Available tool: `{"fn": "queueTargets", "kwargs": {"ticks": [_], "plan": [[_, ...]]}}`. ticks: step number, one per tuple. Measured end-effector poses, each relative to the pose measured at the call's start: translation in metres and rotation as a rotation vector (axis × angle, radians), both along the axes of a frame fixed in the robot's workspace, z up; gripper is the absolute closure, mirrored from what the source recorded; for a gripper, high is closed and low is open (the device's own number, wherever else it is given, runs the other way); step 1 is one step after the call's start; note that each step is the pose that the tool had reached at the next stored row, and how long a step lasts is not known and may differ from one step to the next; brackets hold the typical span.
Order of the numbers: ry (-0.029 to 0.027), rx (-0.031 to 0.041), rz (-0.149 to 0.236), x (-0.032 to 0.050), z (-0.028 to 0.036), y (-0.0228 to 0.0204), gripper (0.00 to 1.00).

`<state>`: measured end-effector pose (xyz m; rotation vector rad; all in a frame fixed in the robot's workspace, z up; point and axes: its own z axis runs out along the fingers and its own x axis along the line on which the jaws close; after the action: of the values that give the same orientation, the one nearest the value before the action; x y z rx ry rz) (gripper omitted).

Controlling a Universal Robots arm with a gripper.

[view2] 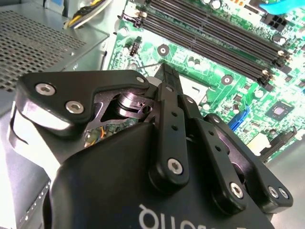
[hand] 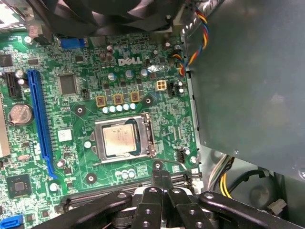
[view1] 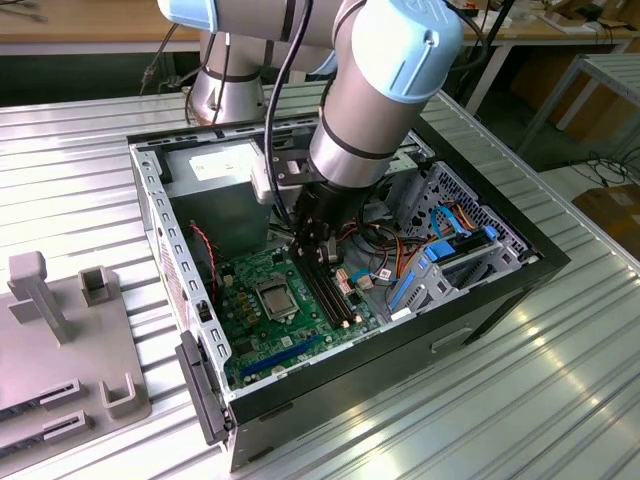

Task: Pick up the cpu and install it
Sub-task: 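Close the cpu cover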

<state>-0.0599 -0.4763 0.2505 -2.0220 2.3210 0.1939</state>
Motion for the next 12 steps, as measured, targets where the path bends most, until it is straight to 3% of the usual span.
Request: {"fn": "queueTargets", "kwargs": {"ticks": [3, 5, 8, 9, 12], "plan": [[0.0, 0.0023, 0.001, 0.0016, -0.0001, 0.0046, 0.89], [0.0001, 0.0106, 0.002, 0.0023, -0.0004, 0.0069, 0.89], [-0.0001, 0.0317, 0.002, 0.0043, -0.0008, 0.0076, 0.89], [0.0, 0.0347, 0.002, 0.0047, -0.0007, 0.0077, 0.89], [0.0, 0.0358, 0.002, 0.0022, -0.0008, 0.0072, 0.89]]}}
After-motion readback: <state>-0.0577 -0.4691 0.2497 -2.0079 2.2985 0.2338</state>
